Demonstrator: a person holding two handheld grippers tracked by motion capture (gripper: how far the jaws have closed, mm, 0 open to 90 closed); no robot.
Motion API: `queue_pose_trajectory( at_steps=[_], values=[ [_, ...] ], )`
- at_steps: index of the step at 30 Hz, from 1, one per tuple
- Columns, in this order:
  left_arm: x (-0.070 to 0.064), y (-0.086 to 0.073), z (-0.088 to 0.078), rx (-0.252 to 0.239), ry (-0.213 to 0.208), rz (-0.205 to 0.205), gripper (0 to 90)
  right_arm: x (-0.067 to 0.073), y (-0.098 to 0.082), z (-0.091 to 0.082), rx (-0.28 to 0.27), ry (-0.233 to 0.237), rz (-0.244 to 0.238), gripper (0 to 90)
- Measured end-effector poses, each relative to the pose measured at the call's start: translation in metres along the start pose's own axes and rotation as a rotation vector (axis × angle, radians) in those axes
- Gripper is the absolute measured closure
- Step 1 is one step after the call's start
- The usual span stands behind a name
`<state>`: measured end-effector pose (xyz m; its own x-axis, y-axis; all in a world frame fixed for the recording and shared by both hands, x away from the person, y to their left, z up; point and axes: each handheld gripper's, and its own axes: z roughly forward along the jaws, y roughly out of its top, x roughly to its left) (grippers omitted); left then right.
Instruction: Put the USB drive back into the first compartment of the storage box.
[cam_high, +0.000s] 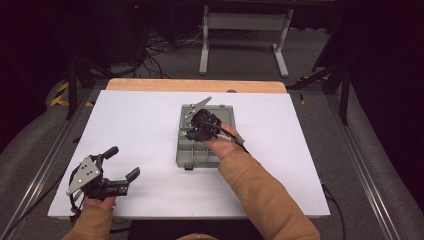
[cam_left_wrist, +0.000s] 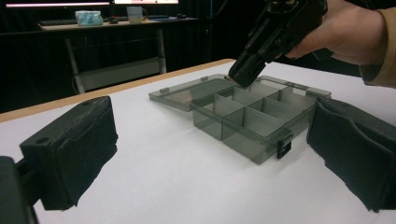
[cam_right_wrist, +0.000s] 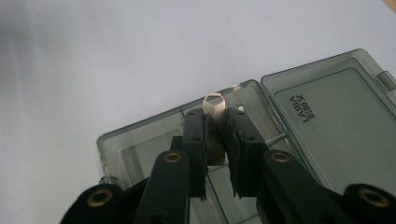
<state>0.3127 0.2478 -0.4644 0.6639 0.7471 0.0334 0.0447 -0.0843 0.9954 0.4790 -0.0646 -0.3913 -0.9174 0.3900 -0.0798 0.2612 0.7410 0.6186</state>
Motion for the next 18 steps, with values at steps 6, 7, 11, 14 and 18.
queue_pose_trajectory(
  at_steps=[6,7,11,14,18],
  values=[
    [0.0,0.0,0.0,0.0,-0.001,0.001,2.3,-0.002,0.0,0.009,-0.007,0.001,0.016,78.7],
    [0.0,0.0,0.0,0.001,-0.001,0.001,2.3,-0.003,0.0,0.012,-0.004,-0.003,0.018,78.7],
    [0.0,0.0,0.0,0.0,-0.002,0.0,2.3,-0.006,-0.001,0.017,0.001,-0.011,0.022,78.6],
    [0.0,0.0,0.0,0.0,-0.002,0.001,2.3,-0.008,-0.002,0.02,0.0,-0.013,0.033,78.6],
    [0.001,0.0,0.0,0.001,-0.003,0.001,2.3,-0.011,-0.003,0.024,0.004,-0.015,0.042,78.5]
  ],
)
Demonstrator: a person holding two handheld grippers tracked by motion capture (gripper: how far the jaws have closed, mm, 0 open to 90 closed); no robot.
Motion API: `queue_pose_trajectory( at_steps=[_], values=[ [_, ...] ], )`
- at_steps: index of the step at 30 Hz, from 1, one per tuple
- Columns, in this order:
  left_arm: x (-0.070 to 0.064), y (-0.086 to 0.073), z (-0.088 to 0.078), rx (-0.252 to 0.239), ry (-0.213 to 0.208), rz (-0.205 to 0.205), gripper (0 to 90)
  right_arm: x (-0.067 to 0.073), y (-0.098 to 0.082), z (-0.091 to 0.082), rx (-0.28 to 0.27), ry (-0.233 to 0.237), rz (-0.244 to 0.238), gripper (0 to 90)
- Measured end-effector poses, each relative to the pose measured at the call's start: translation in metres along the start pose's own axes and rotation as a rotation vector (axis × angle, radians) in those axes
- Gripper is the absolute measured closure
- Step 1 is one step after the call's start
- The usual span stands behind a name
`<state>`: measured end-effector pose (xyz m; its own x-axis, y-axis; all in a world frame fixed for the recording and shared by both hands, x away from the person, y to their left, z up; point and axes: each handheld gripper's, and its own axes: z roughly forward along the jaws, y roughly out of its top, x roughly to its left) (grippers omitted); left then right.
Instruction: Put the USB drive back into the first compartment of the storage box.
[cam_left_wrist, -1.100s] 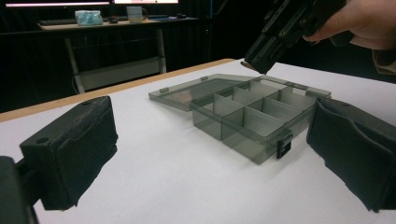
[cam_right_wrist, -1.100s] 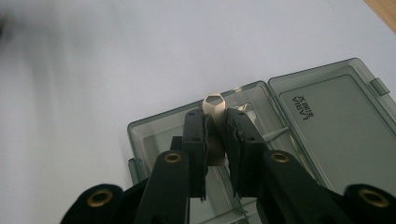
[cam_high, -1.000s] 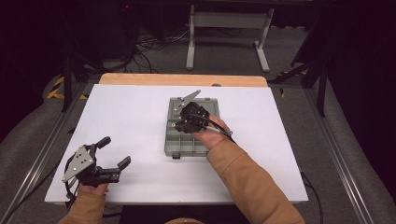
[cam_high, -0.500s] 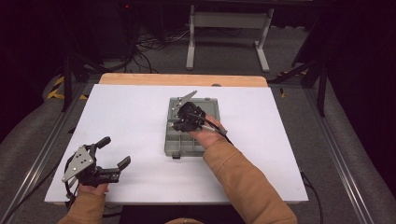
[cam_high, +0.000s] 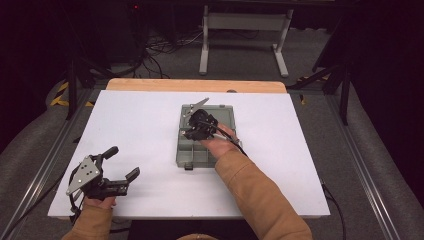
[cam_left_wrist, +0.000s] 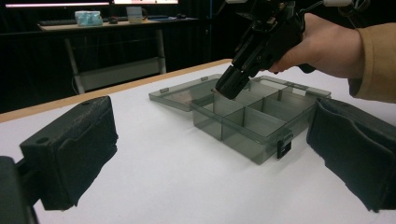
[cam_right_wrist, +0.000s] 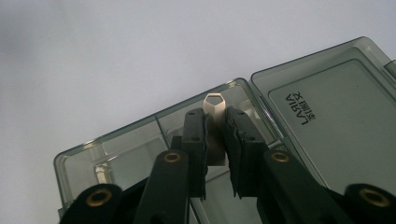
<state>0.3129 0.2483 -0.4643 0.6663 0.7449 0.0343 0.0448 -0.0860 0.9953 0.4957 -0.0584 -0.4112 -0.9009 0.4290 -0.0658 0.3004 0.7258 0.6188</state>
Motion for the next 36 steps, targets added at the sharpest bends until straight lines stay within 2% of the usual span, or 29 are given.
queue_pose_trajectory(
  at_steps=[13,36],
  values=[
    [0.0,0.0,0.0,-0.002,0.0,0.001,2.3,-0.004,-0.003,0.013,0.017,0.011,0.007,78.4],
    [0.0,0.0,0.0,-0.001,-0.002,-0.001,2.3,-0.002,-0.004,0.018,0.037,0.008,-0.002,77.6]
  ],
)
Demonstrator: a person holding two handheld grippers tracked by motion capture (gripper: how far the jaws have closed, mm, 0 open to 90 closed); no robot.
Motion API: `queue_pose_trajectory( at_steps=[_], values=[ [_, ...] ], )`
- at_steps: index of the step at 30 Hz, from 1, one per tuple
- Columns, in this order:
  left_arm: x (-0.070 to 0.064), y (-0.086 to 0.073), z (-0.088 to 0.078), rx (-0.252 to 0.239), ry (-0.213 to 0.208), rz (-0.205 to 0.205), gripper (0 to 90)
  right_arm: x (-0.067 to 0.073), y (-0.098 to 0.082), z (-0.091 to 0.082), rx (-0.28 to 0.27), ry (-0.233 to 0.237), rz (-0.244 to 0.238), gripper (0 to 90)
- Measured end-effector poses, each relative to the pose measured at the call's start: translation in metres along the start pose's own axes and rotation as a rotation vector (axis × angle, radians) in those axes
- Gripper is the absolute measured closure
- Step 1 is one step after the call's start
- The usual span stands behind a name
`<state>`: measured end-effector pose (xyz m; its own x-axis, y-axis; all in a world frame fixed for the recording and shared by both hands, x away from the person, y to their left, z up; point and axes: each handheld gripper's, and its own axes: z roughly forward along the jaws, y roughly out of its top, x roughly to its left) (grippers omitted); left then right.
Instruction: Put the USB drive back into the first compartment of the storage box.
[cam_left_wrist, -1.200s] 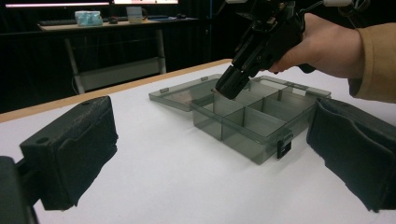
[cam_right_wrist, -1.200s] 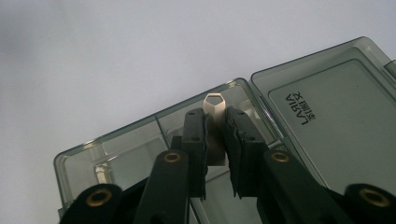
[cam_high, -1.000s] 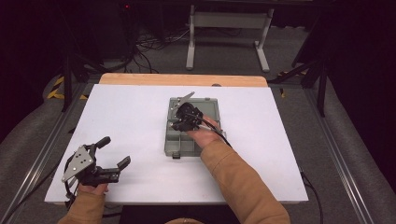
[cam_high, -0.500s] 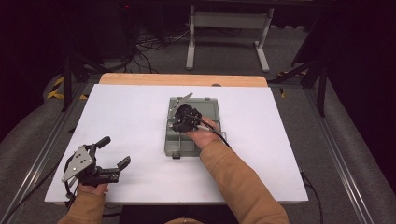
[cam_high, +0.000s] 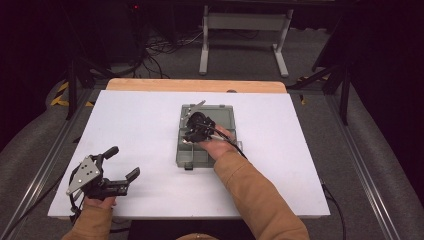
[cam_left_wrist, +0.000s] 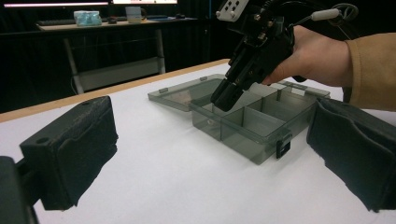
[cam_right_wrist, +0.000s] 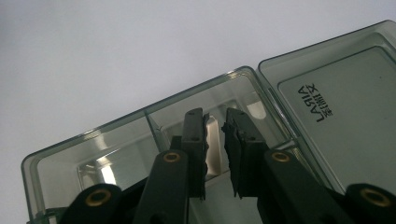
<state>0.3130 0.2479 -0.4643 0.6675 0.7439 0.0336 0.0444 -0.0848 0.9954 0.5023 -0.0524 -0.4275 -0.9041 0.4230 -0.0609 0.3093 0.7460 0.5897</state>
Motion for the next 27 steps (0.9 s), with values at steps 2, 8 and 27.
queue_pose_trajectory(
  at_steps=[2,8,27],
  values=[
    [0.0,0.0,0.0,0.0,0.0,0.0,2.3,0.0,0.0,0.0,-0.004,-0.001,-0.004,74.6],
    [0.0,0.0,0.0,0.0,0.0,0.0,2.3,0.001,0.001,-0.003,-0.016,-0.003,-0.009,69.5],
    [-0.001,0.0,0.0,0.002,-0.001,0.003,2.3,0.014,0.005,-0.04,-0.143,0.015,-0.037,21.1]
  ],
)
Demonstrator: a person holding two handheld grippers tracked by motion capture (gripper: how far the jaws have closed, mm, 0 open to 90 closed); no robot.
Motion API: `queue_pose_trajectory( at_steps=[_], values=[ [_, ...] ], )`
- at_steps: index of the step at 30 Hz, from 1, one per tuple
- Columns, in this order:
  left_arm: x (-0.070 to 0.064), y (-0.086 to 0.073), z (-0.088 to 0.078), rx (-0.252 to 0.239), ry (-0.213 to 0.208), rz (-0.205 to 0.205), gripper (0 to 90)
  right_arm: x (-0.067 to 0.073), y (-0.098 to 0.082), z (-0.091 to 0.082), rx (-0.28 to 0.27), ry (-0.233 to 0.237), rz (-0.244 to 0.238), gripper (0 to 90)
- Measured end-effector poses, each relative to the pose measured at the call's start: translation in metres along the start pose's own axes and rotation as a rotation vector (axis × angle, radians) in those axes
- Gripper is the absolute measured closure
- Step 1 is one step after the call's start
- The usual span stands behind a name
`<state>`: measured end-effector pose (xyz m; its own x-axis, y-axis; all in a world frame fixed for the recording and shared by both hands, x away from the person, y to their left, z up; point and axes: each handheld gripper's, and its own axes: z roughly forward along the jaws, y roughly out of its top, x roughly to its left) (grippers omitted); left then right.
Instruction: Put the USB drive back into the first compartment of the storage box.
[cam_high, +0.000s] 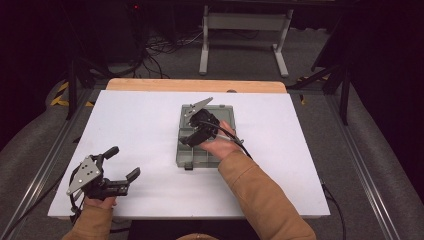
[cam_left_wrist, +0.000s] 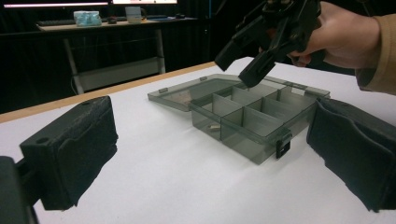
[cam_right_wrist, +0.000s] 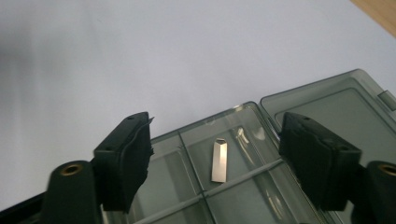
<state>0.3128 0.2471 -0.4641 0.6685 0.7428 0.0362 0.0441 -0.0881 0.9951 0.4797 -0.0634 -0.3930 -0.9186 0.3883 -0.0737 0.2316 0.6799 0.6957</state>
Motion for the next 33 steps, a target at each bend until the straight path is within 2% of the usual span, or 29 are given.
queue_pose_trajectory(
  at_steps=[5,10,14,26,33],
  values=[
    [0.0,0.0,0.0,-0.002,0.0,0.0,2.3,0.007,0.002,-0.01,-0.025,-0.004,-0.026,12.8],
    [0.0,0.0,0.0,0.0,-0.001,0.003,2.3,0.014,0.001,-0.019,-0.052,0.012,-0.048,8.7],
    [0.0,0.0,0.0,-0.002,-0.001,0.002,2.3,0.019,-0.001,-0.027,-0.072,0.003,-0.057,5.3],
    [0.001,0.0,0.001,0.0,0.0,0.002,2.3,0.032,-0.012,-0.061,-0.14,-0.023,-0.089,3.8],
    [0.0,0.0,0.002,0.002,0.001,0.006,2.3,0.037,-0.033,-0.092,-0.199,-0.061,-0.078,3.7]
  ],
)
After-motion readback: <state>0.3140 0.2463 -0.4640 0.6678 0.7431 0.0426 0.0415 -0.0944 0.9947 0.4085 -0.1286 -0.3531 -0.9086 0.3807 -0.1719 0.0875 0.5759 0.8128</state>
